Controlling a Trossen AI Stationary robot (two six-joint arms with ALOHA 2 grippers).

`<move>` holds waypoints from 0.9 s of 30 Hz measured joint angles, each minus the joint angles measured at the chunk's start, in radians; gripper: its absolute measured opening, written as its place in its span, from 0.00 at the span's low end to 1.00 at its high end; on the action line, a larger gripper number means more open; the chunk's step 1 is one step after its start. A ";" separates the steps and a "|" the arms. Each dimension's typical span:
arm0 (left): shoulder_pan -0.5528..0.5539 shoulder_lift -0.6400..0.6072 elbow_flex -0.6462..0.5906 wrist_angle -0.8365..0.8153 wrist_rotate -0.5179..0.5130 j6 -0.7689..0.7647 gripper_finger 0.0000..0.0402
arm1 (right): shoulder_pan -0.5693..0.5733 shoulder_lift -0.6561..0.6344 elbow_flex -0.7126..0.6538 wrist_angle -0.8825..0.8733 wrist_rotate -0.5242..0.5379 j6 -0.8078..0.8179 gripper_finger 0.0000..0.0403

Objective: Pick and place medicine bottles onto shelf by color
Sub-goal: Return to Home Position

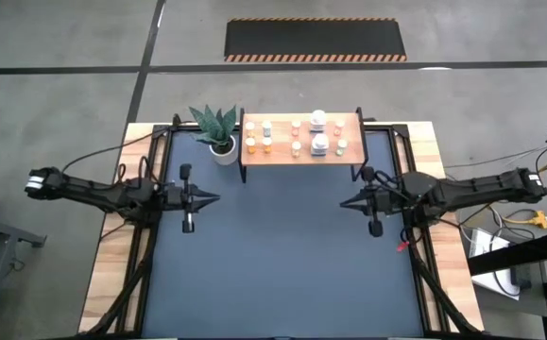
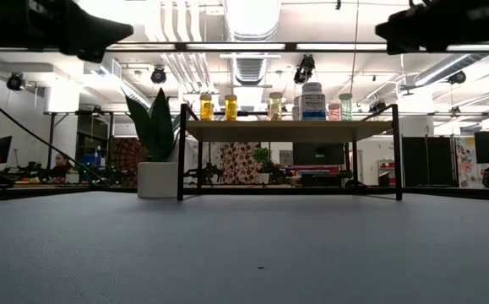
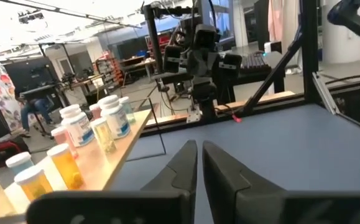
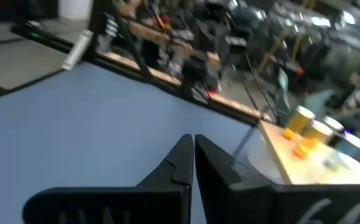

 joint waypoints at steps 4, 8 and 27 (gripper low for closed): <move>0.001 -0.022 -0.038 0.041 0.001 -0.005 0.01 | -0.008 -0.049 -0.092 0.101 -0.027 -0.027 0.02; 0.001 -0.044 -0.063 0.044 0.022 -0.087 0.01 | -0.020 -0.128 -0.139 0.116 -0.027 -0.018 0.02; 0.001 -0.155 -0.232 0.268 0.072 -0.200 0.01 | -0.043 -0.482 -0.235 0.043 -0.024 -0.028 0.02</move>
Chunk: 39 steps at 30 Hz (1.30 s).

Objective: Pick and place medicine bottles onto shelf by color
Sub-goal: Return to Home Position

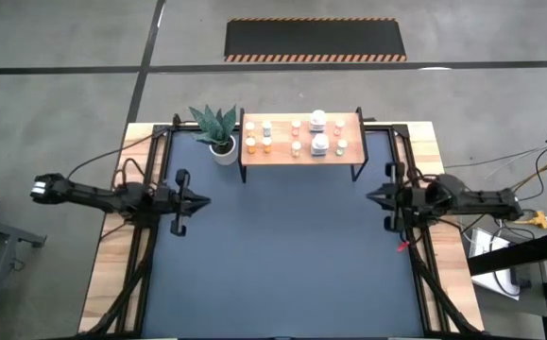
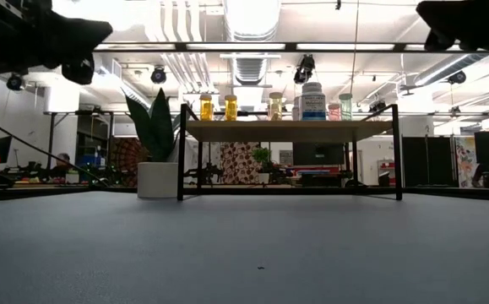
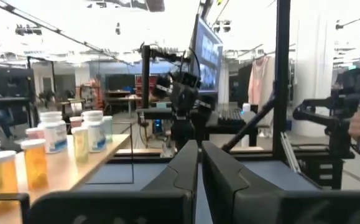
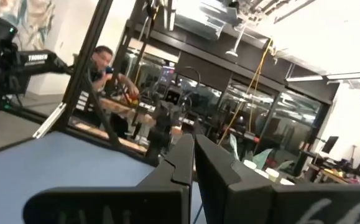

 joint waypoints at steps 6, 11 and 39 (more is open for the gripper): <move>0.000 -0.063 0.000 -0.109 0.001 0.018 0.01 | 0.000 -0.011 -0.070 0.048 -0.103 0.046 0.02; 0.002 -0.064 0.000 -0.137 -0.078 0.006 0.01 | 0.000 -0.012 -0.098 0.017 -0.139 0.061 0.02; 0.001 0.043 -0.002 -0.137 -0.275 0.076 0.01 | 0.000 0.025 -0.098 -0.157 -0.129 0.436 0.02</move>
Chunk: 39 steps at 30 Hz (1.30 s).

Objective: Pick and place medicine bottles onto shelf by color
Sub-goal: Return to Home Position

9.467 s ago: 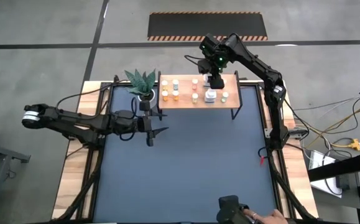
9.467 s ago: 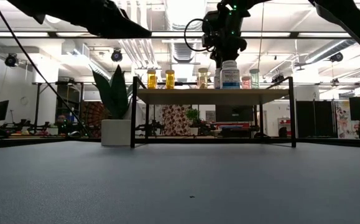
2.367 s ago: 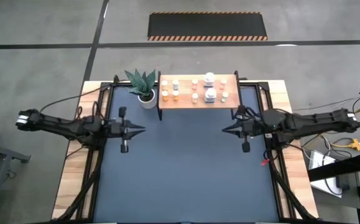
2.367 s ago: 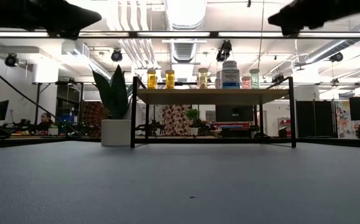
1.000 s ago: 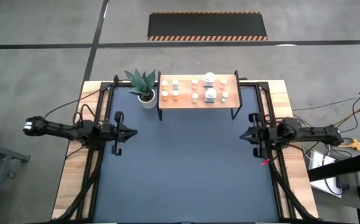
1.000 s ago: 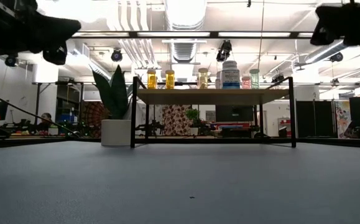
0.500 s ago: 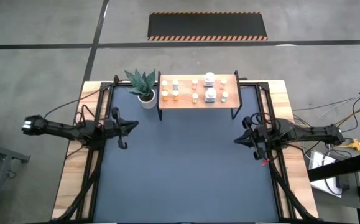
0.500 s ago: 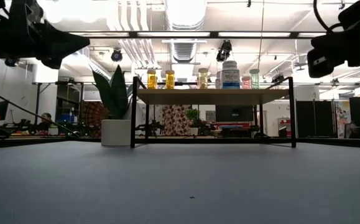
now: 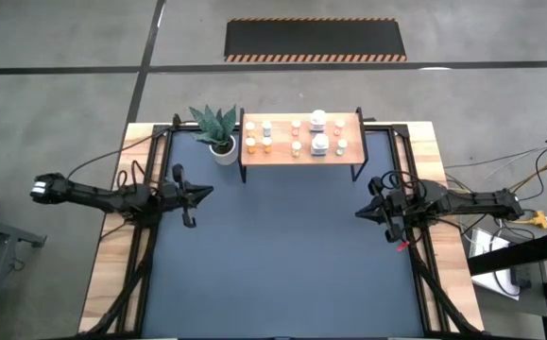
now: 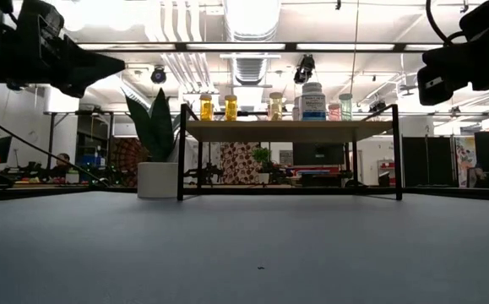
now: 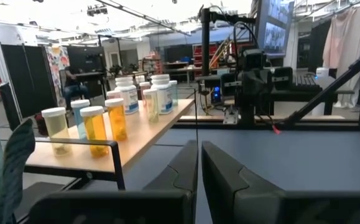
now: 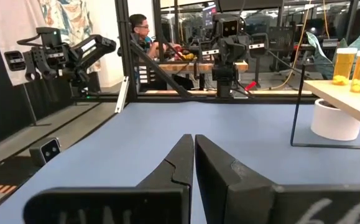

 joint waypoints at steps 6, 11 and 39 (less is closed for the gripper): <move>0.000 0.023 0.000 0.000 0.000 0.000 0.01 | 0.000 0.000 0.000 -0.002 0.000 0.000 0.02; 0.000 0.040 0.000 0.000 0.000 0.000 0.01 | 0.000 0.000 0.000 -0.002 0.000 0.001 0.02; 0.000 0.161 -0.001 0.000 0.000 0.000 0.01 | 0.000 0.000 -0.002 -0.001 -0.001 0.000 0.02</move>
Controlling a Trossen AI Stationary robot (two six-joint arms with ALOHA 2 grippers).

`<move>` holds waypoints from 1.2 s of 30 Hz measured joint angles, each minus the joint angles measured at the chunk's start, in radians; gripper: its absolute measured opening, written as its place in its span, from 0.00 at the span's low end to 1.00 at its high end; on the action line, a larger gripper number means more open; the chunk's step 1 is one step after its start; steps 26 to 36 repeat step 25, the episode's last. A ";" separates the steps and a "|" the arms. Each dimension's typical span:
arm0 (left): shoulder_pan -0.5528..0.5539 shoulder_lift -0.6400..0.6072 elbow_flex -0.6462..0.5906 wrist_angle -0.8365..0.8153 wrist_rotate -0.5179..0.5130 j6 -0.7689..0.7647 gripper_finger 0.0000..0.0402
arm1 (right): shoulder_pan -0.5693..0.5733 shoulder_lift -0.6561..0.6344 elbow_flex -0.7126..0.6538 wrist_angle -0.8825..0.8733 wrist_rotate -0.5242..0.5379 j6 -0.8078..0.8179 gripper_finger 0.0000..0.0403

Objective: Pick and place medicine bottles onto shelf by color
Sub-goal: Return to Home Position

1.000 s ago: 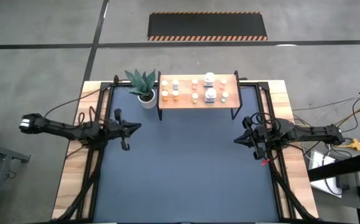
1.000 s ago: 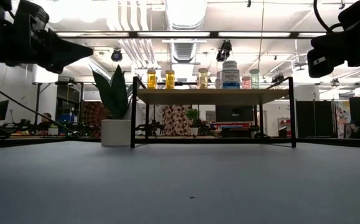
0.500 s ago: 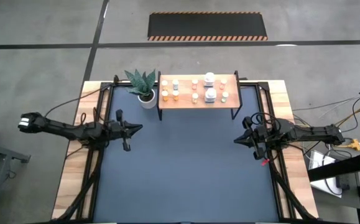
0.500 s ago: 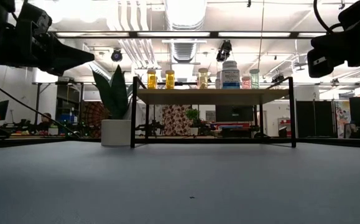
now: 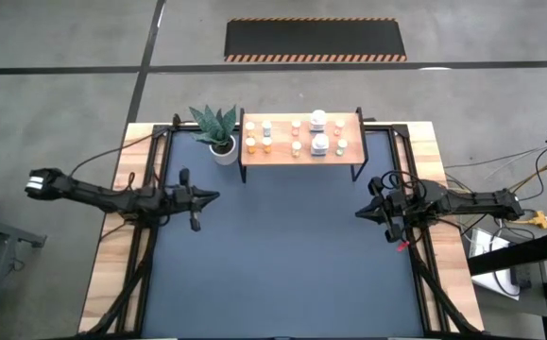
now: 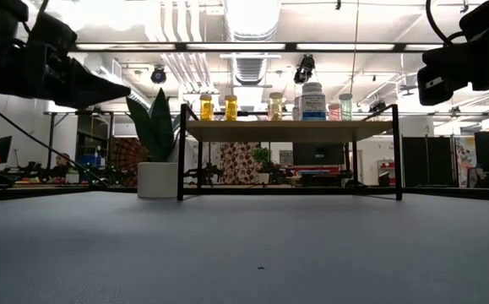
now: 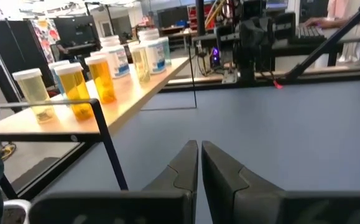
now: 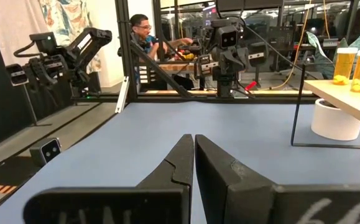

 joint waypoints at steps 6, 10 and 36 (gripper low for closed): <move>0.000 0.038 0.000 0.000 0.000 0.000 0.01 | 0.000 0.000 0.000 0.000 0.000 0.000 0.02; 0.000 0.071 0.000 0.001 0.001 0.000 0.01 | 0.000 0.000 0.000 0.001 0.000 0.000 0.02; 0.000 0.239 0.000 0.001 0.001 0.000 0.01 | 0.000 0.000 0.000 0.001 0.000 0.000 0.02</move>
